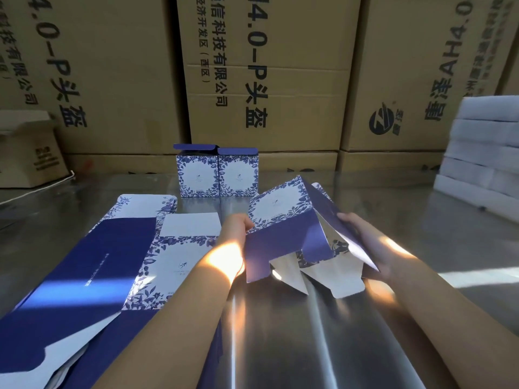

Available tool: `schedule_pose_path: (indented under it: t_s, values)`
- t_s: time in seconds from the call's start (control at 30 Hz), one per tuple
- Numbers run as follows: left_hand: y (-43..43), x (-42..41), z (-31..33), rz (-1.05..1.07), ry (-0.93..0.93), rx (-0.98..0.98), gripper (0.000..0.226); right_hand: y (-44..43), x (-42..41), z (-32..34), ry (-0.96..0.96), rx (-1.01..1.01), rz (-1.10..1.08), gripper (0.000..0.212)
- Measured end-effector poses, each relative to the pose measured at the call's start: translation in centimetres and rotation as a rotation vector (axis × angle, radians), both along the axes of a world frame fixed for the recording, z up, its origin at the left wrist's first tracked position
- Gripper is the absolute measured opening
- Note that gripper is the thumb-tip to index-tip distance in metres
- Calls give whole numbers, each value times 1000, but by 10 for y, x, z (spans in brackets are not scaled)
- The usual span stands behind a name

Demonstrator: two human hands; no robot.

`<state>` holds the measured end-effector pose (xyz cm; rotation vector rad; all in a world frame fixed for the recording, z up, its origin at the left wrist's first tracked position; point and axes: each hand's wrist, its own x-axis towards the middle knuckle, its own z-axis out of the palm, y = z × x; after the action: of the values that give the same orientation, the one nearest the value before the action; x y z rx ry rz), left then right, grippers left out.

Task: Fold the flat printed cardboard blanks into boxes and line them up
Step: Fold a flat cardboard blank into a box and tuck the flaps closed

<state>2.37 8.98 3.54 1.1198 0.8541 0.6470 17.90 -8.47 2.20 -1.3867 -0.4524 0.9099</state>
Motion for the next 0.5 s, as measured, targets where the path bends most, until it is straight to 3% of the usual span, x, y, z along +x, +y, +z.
schedule_pose_path:
  t_s: [0.1,0.2,0.37,0.5]
  values:
    - [-5,2,2,-84,103,132,22,0,-1,0,-43,38,51,59]
    - [-5,-2,1,-222,163,119,65,0,-2,1,-56,42,66,61]
    - [6,-4,-5,-258,169,95,37,-1,-3,2,70,-19,22,53]
    - [9,-1,-9,-214,270,208,39,-3,-3,3,112,-47,5,31]
